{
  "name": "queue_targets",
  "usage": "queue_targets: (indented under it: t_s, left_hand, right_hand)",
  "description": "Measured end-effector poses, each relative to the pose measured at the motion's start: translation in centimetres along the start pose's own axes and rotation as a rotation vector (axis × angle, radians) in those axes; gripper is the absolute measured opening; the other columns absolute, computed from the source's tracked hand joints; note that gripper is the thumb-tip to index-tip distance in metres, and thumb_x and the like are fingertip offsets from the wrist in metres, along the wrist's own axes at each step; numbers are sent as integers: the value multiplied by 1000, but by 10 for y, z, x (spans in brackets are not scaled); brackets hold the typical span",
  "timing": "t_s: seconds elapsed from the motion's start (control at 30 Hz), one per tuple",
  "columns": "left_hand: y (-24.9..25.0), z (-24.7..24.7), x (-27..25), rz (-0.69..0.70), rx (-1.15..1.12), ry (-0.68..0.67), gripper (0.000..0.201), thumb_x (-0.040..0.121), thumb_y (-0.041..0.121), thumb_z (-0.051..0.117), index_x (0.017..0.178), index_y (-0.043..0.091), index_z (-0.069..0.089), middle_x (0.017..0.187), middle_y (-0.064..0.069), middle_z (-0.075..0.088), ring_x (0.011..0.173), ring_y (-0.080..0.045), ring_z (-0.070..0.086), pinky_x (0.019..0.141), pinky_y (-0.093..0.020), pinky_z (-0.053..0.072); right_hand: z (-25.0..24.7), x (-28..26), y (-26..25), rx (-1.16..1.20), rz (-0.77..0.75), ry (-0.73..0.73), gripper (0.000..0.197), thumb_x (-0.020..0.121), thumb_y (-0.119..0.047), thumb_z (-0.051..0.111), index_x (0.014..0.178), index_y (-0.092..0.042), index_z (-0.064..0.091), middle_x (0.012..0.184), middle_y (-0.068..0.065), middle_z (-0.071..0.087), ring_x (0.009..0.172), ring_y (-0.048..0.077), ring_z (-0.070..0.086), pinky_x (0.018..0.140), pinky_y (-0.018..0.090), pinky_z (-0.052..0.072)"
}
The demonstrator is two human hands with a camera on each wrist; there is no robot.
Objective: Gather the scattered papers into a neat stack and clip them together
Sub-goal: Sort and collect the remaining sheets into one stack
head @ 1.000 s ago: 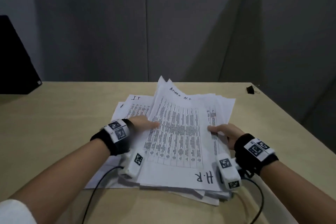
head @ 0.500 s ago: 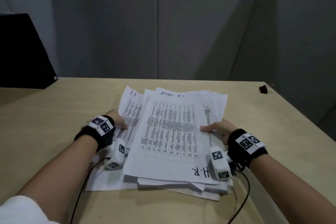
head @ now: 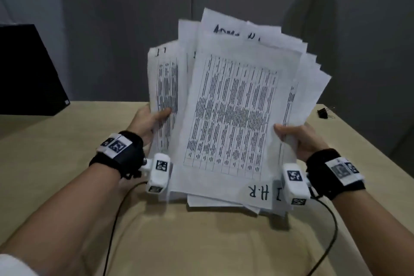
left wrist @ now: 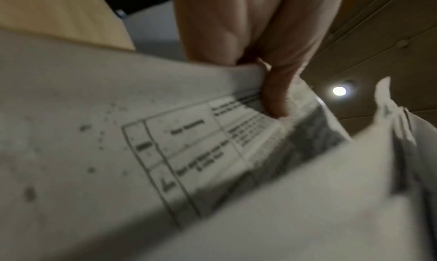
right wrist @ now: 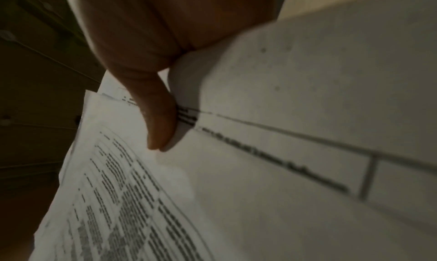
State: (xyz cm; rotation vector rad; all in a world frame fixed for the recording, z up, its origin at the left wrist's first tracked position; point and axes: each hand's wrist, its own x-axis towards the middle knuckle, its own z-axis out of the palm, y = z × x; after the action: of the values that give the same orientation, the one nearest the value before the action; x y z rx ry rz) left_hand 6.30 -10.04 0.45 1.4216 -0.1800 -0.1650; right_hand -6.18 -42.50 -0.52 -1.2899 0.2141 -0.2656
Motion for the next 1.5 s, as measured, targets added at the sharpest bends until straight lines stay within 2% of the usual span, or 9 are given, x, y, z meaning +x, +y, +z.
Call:
queue_targets:
  t_s: [0.13, 0.27, 0.37, 0.47, 0.7, 1.1, 1.3, 1.37, 1.5]
  left_hand:
    - [25, 16, 11, 55, 18, 91, 36, 92, 1, 51, 127, -7, 49, 94, -8, 63, 82, -15, 61, 81, -30, 52]
    - [25, 34, -7, -24, -65, -247, 54, 96, 45, 32, 132, 8, 50, 109, -5, 69, 99, -18, 67, 88, -32, 55]
    - [20, 41, -23, 31, -42, -338, 96, 57, 80, 54, 134, 22, 47, 129, 1, 61, 122, -15, 56, 104, -38, 44]
    - [18, 42, -25, 94, 181, -346, 125, 28, 63, 85, 135, 16, 43, 129, -4, 60, 121, -19, 56, 106, -43, 41]
    - [36, 47, -20, 136, 179, -470, 86, 21, 42, 92, 97, 13, 64, 85, -1, 75, 81, -15, 72, 65, -22, 56]
    - [71, 73, -27, 323, 270, -376, 19, 85, 5, 59, 101, 15, 62, 92, 4, 68, 81, 0, 65, 74, -13, 53]
    - [13, 48, -17, 21, 277, -390, 15, 86, 9, 58, 101, 7, 63, 99, -4, 70, 80, -10, 70, 73, -22, 57]
    - [-15, 35, -19, -120, 231, -402, 15, 83, 10, 60, 97, 8, 64, 96, -3, 73, 75, -8, 72, 65, -19, 56]
    - [-43, 8, -13, -249, 230, -244, 28, 76, 5, 70, 102, -5, 63, 78, -7, 75, 64, -15, 72, 58, -25, 57]
  right_hand:
    - [-1, -2, -15, -62, -82, -18, 20, 81, 11, 55, 86, -7, 61, 70, 3, 68, 61, 14, 66, 63, 27, 57]
    - [-7, -3, -2, -22, -102, 21, 19, 81, 12, 56, 83, -7, 59, 61, -1, 68, 56, 11, 66, 55, 23, 56]
    - [-10, 0, 6, 84, -86, 31, 36, 57, -4, 81, 87, -3, 60, 65, 4, 69, 62, 20, 65, 61, 29, 57]
    - [-12, 0, 8, 96, -72, -6, 76, 22, -29, 94, 86, -5, 61, 65, 3, 68, 59, 16, 66, 62, 27, 57]
    - [3, 0, -4, 98, -43, -112, 18, 72, -5, 61, 89, -5, 57, 60, 3, 66, 50, 16, 64, 50, 28, 55]
    - [3, 6, -5, 55, 62, -19, 42, 57, -27, 81, 91, -10, 63, 67, 4, 73, 58, 18, 70, 50, 28, 56]
    - [-20, 7, 20, -228, 376, 89, 76, 40, -38, 88, 95, 1, 56, 70, 3, 68, 63, 12, 65, 70, 29, 52]
    - [-26, 3, 30, -269, 453, 118, 65, 57, -30, 84, 105, 4, 55, 87, 15, 68, 77, 26, 66, 85, 42, 51]
    - [-37, -6, 37, -393, 530, 179, 23, 89, -19, 60, 95, 4, 59, 68, 17, 70, 54, 27, 67, 65, 39, 56]
